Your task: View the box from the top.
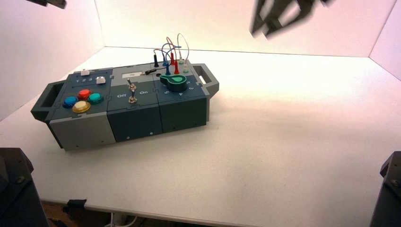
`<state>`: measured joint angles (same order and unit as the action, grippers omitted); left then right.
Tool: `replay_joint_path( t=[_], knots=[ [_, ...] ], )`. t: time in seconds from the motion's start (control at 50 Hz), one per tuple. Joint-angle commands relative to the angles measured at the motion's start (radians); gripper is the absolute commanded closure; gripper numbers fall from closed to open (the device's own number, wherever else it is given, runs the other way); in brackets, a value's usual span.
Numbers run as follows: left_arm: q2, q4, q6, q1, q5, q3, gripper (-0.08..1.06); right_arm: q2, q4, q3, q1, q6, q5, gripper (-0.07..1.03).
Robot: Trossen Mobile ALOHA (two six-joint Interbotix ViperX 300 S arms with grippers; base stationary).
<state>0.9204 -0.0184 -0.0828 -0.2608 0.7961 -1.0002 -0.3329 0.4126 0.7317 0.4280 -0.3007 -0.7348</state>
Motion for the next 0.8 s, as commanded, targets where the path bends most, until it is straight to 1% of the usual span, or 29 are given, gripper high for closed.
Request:
replay_joint_path(
  t=[0.02, 0.04, 0.06, 0.1, 0.12, 0.18, 0.2, 0.24, 0.26, 0.34, 0.36, 0.4, 0.42, 0.46, 0.48, 0.58, 0.66, 0.74, 0.8],
  knots=[
    [-0.048, -0.005, -0.012, 0.04, 0.048, 0.1, 0.48, 0.028, -0.018, -0.183, 0.084, 0.012, -0.067, 0.44],
    [-0.057, -0.005, -0.014, 0.048, 0.06, 0.115, 0.48, 0.034, -0.021, -0.196, 0.094, 0.015, -0.074, 0.44],
    [-0.064, -0.005, -0.015, 0.055, 0.074, 0.13, 0.48, 0.048, -0.031, -0.227, 0.114, 0.018, -0.087, 0.44],
    [-0.077, -0.005, -0.017, 0.064, 0.094, 0.156, 0.48, 0.078, -0.057, -0.284, 0.149, 0.029, -0.117, 0.44],
    [-0.086, -0.005, -0.017, 0.071, 0.106, 0.172, 0.48, 0.086, -0.066, -0.301, 0.156, 0.034, -0.126, 0.44],
    [-0.112, -0.005, -0.018, 0.081, 0.141, 0.209, 0.48, 0.149, -0.124, -0.387, 0.206, 0.074, -0.173, 0.44],
    [-0.123, -0.005, -0.02, 0.081, 0.153, 0.222, 0.48, 0.158, -0.135, -0.402, 0.215, 0.08, -0.183, 0.44],
    [-0.14, -0.005, -0.023, 0.083, 0.169, 0.241, 0.48, 0.202, -0.19, -0.457, 0.247, 0.109, -0.21, 0.44],
    [-0.15, -0.005, -0.025, 0.083, 0.179, 0.253, 0.48, 0.215, -0.206, -0.471, 0.255, 0.117, -0.216, 0.44],
    [-0.196, -0.005, -0.035, 0.083, 0.213, 0.29, 0.48, 0.304, -0.334, -0.574, 0.328, 0.181, -0.267, 0.44],
    [-0.21, -0.005, -0.037, 0.083, 0.222, 0.298, 0.48, 0.314, -0.35, -0.589, 0.336, 0.187, -0.273, 0.44],
    [-0.229, -0.005, -0.043, 0.084, 0.236, 0.307, 0.48, 0.357, -0.405, -0.64, 0.37, 0.212, -0.301, 0.44],
    [-0.241, -0.005, -0.046, 0.084, 0.244, 0.314, 0.48, 0.368, -0.417, -0.649, 0.377, 0.216, -0.307, 0.44],
    [-0.264, -0.005, -0.055, 0.086, 0.259, 0.321, 0.48, 0.408, -0.462, -0.698, 0.41, 0.23, -0.336, 0.44],
    [-0.27, -0.005, -0.057, 0.087, 0.261, 0.322, 0.48, 0.428, -0.477, -0.721, 0.423, 0.233, -0.35, 0.44],
    [-0.321, -0.005, -0.08, 0.098, 0.291, 0.322, 0.48, 0.5, -0.505, -0.805, 0.462, 0.233, -0.4, 0.44],
    [-0.347, -0.005, -0.087, 0.118, 0.316, 0.307, 0.48, 0.543, -0.526, -0.87, 0.483, 0.236, -0.434, 0.44],
    [-0.362, -0.005, -0.087, 0.15, 0.324, 0.29, 0.48, 0.558, -0.552, -0.907, 0.491, 0.239, -0.445, 0.44],
    [-0.357, -0.003, -0.084, 0.176, 0.324, 0.281, 0.48, 0.558, -0.571, -0.919, 0.492, 0.244, -0.446, 0.44]
  ],
)
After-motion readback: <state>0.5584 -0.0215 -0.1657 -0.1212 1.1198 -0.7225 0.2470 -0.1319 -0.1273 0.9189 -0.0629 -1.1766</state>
